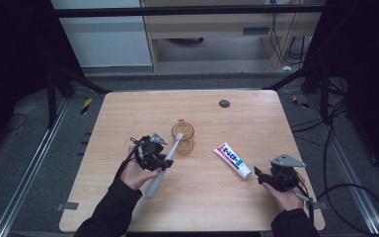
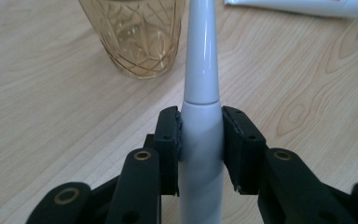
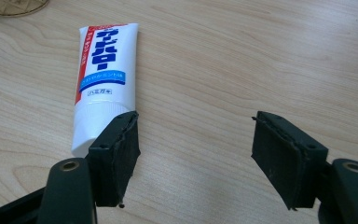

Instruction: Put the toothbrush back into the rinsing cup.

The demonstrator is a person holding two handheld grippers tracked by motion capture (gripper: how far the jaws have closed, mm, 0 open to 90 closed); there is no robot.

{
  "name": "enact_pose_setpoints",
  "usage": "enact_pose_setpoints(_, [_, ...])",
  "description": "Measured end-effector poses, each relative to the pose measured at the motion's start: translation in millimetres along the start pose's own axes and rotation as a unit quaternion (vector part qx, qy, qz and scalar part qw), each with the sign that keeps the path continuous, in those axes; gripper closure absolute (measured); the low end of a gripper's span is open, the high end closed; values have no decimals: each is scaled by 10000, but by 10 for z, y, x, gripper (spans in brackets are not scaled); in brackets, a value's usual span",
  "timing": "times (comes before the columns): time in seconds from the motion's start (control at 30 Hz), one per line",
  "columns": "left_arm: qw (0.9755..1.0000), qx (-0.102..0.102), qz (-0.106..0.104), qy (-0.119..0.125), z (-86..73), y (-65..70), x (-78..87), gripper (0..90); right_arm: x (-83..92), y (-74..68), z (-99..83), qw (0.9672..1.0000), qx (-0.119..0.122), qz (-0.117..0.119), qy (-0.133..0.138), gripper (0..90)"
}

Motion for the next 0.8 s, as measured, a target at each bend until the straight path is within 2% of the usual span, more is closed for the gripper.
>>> enact_pose_setpoints(0.23, [9984, 135, 125, 526, 22, -61, 215, 676, -1, 1, 0, 10000, 0, -3, 0, 318])
enact_pose_setpoints(0.5, [9931, 327, 375, 1060, 34, -142, 377, 676, 3, 6, 2, 10000, 4, -17, 14, 318])
enact_pose_setpoints(0.63, [9890, 417, 522, 1316, 41, -179, 430, 676, 9, 4, 2, 10000, -25, -5, 13, 316])
enact_pose_setpoints(0.7, [9857, 471, 617, 1494, 49, -196, 467, 676, 8, 7, 3, 10000, -24, -23, 19, 315])
enact_pose_setpoints(0.77, [9835, 506, 683, 1599, 54, -211, 498, 676, 8, 8, 4, 10000, -29, -29, 24, 312])
enact_pose_setpoints(0.8, [9813, 526, 739, 1698, 62, -221, 516, 676, 9, 8, 4, 10000, -40, -37, 21, 310])
Point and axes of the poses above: each handheld gripper's, and its own axes: x roughly backward along the jaws, z roughly out of its top, y roughly to its right, the point moved 5 cm from there along -x, roughly forward along the jaws, and after that the axes turned 11 degrees about -y, right-handed, at the moved point
